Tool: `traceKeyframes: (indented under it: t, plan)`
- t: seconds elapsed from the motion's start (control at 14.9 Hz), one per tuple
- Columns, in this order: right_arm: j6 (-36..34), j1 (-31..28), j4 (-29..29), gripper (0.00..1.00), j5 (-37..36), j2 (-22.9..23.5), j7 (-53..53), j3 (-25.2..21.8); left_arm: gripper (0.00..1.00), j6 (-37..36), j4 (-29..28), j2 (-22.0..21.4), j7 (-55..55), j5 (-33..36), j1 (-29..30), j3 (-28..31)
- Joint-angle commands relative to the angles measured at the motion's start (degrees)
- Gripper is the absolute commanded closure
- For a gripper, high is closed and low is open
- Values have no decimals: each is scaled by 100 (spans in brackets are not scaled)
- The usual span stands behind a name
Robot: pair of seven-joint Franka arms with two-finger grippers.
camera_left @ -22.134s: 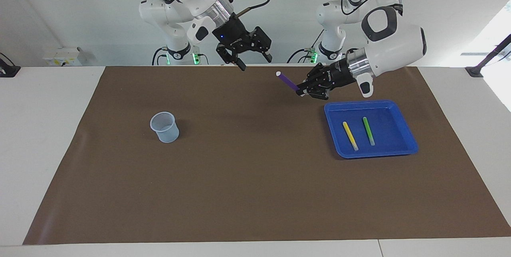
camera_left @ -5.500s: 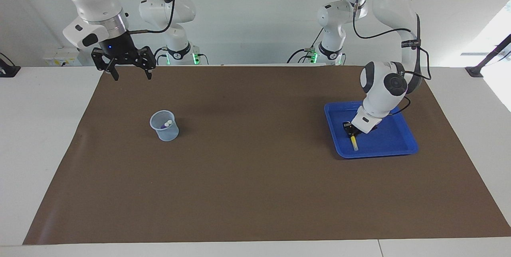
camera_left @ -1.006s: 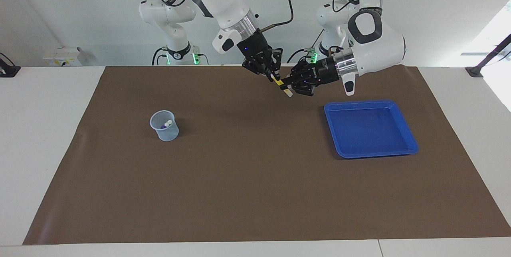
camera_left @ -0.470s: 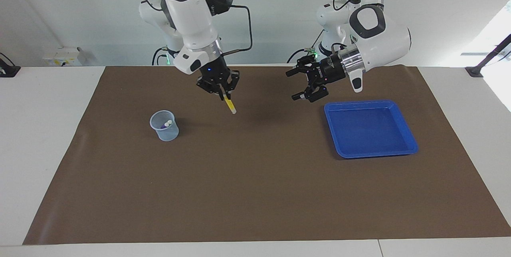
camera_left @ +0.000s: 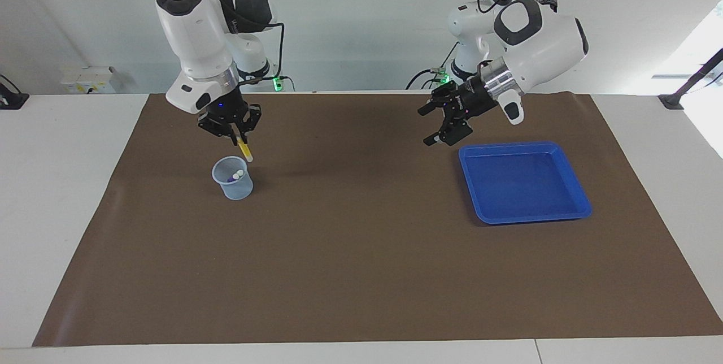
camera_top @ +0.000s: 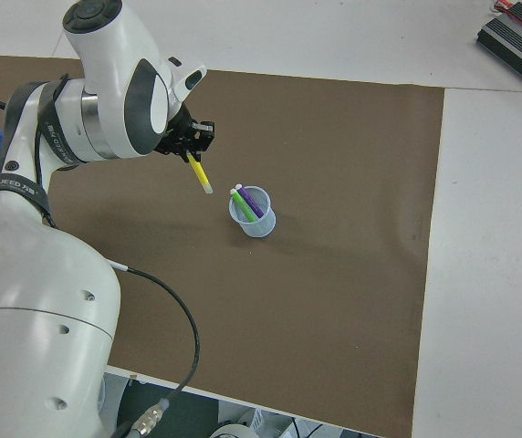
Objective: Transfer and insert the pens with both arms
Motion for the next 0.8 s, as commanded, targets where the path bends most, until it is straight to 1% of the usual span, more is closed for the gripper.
traceKeyframes:
  t: [0.0, 0.07, 0.2, 0.27, 0.4, 0.47, 0.54, 0.6, 0.67, 0.74]
  plan:
    - [275, -28, -545, 100, -159, -319, -443, -219, 0, 24, 91, -70, -85, 376, 21, 43]
    - [467, -28, -746, 100, -168, -389, -601, -307, 0, 24, 135, -70, -77, 577, 30, 43]
    - [1133, -19, -1316, 100, -168, -565, -822, -456, 0, 7, 336, 0, -59, 1218, 13, 26]
    - [1355, -19, -1450, 100, -168, -566, -831, -457, 0, -11, 442, 87, -50, 1508, -22, 25]
    - [1567, -28, -1530, 100, -168, -513, -831, -457, 0, -55, 635, 176, -24, 1922, -57, 43]
    - [1620, -28, -1556, 100, -168, -504, -849, -466, 0, -142, 802, 307, 37, 2185, -118, 95]
    - [1638, -28, -1583, 100, -159, -495, -840, -466, 0, -343, 969, 360, 221, 2588, -363, 313]
    - [1682, -28, -1609, 93, -159, -487, -849, -466, 0, -545, 1109, 396, 449, 2879, -504, 542]
    - [1734, -28, -1618, 48, -159, -486, -849, -466, 0, -800, 1233, 448, 842, 3091, -506, 596]
    - [1761, -28, -1618, 28, -150, -486, -831, -466, 0, -1002, 1277, 449, 1299, 3285, -488, 649]
